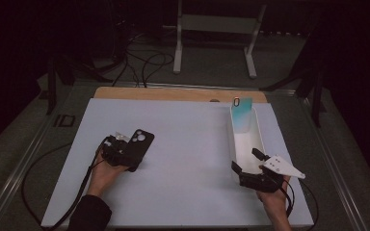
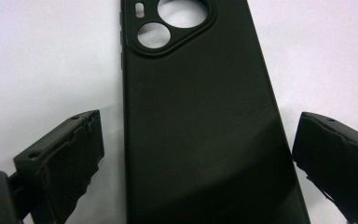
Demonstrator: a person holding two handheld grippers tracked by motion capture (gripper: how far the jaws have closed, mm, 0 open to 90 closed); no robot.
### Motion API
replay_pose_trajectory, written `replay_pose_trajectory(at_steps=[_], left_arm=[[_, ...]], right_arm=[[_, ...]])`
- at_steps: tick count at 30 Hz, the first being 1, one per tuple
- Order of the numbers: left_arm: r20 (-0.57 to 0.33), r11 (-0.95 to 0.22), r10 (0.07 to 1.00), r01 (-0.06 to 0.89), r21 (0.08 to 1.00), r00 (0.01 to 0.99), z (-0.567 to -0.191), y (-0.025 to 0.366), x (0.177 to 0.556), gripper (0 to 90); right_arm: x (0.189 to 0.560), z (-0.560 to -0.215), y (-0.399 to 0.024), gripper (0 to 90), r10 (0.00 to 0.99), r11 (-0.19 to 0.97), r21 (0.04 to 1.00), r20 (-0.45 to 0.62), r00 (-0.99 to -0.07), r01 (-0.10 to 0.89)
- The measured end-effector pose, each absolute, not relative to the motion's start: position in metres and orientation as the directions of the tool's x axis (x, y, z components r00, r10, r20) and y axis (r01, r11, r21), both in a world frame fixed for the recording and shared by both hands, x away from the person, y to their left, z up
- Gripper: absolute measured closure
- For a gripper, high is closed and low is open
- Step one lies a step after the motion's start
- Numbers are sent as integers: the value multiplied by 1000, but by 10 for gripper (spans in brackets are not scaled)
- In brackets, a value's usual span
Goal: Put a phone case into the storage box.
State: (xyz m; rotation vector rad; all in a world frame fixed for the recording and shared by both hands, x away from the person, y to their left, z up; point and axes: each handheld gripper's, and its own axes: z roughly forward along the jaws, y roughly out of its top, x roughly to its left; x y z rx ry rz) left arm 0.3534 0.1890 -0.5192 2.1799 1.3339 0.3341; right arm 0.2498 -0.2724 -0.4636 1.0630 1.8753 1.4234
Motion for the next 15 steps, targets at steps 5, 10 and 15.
replay_pose_trajectory(at_steps=[5, 10, 15], left_arm=[[-62, -356, 881, 744, 566, 468, -520, 186, 352, 44], [-28, -381, 881, 744, 549, 472, -520, 183, 350, 50], [-21, -388, 884, 756, 527, 468, -519, 182, 348, 69]], right_arm=[[250, -464, -273, 93, 845, 127, 957, 34, -534, 261], [250, -463, -273, 93, 845, 127, 957, 33, -534, 260], [250, -464, -273, 93, 846, 125, 957, 34, -533, 261]])
